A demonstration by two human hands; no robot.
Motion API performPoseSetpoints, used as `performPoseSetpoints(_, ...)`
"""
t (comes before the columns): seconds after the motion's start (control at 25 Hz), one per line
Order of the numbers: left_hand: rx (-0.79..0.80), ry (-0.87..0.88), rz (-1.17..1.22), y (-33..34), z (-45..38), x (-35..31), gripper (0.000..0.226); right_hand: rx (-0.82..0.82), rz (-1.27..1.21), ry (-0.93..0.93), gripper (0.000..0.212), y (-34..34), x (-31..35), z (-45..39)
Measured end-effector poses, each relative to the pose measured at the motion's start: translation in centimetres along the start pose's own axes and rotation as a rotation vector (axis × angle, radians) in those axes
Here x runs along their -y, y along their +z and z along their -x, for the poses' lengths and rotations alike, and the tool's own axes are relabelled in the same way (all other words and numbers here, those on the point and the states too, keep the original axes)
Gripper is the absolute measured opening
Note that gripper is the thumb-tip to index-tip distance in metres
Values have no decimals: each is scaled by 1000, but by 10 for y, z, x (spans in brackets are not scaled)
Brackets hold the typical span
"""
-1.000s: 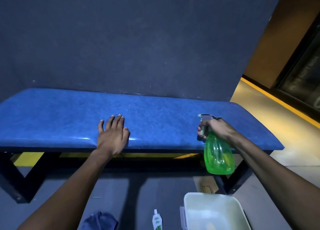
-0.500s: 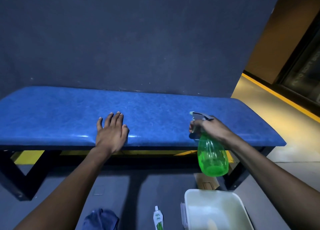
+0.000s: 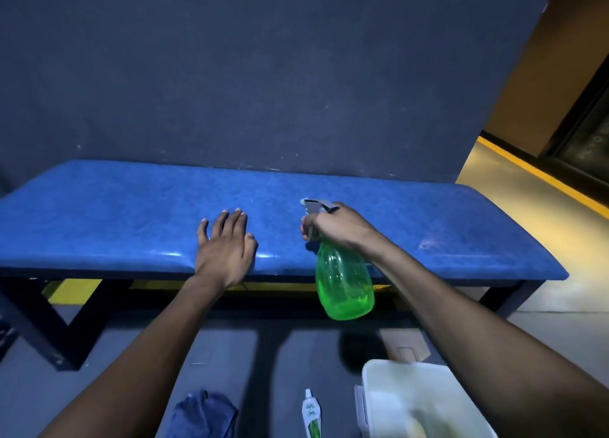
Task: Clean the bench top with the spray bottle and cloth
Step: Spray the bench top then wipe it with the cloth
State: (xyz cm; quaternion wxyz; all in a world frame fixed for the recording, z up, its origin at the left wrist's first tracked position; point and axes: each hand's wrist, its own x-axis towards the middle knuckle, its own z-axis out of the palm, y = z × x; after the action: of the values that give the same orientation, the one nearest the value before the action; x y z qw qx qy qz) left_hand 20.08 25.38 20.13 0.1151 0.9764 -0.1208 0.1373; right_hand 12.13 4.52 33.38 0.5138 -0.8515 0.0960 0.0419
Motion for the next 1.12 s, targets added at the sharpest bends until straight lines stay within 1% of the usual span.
performPoseSetpoints(0.08, -2, -1, 3, 0, 0, 0, 77, 3, 93, -29, 14, 8, 4, 0)
performPoseSetpoints(0.2, -7, 3, -5, 0, 0, 0, 76, -2, 207, -22, 28, 17, 6, 1)
performPoseSetpoints(0.28, -7, 2, -9, 1, 0, 1, 75, -40, 269, -36, 30, 21, 6, -2)
performPoseSetpoints(0.36, -4, 3, -4, 2, -1, 1, 74, -66, 238, -49, 26, 23, 6, -3)
performPoseSetpoints(0.44, -4, 4, -2, 2, -1, 1, 74, -94, 192, -47, 27, 20, 3, -5)
performPoseSetpoints(0.6, -6, 11, 3, 1, 0, 1, 74, -148, 182, -28, 32, -3, -5, -2)
performPoseSetpoints(0.72, -11, 13, 5, 0, 2, 0, 74, -143, 275, -25, 27, -18, -13, 9)
performPoseSetpoints(0.84, -7, 12, 3, 0, 1, 0, 75, -158, 378, 37, 26, -33, -21, 19)
performPoseSetpoints(0.92, -15, 14, 11, 0, 2, 0, 75, -171, 350, 78, 25, -43, -29, 23)
performPoseSetpoints(1.0, -14, 15, 19, -1, 2, 1, 75, -166, 244, 103, 18, -56, -39, 23)
performPoseSetpoints(1.12, -3, 11, 18, -1, 2, 1, 75, -188, 196, 135, 23, -81, -49, 27)
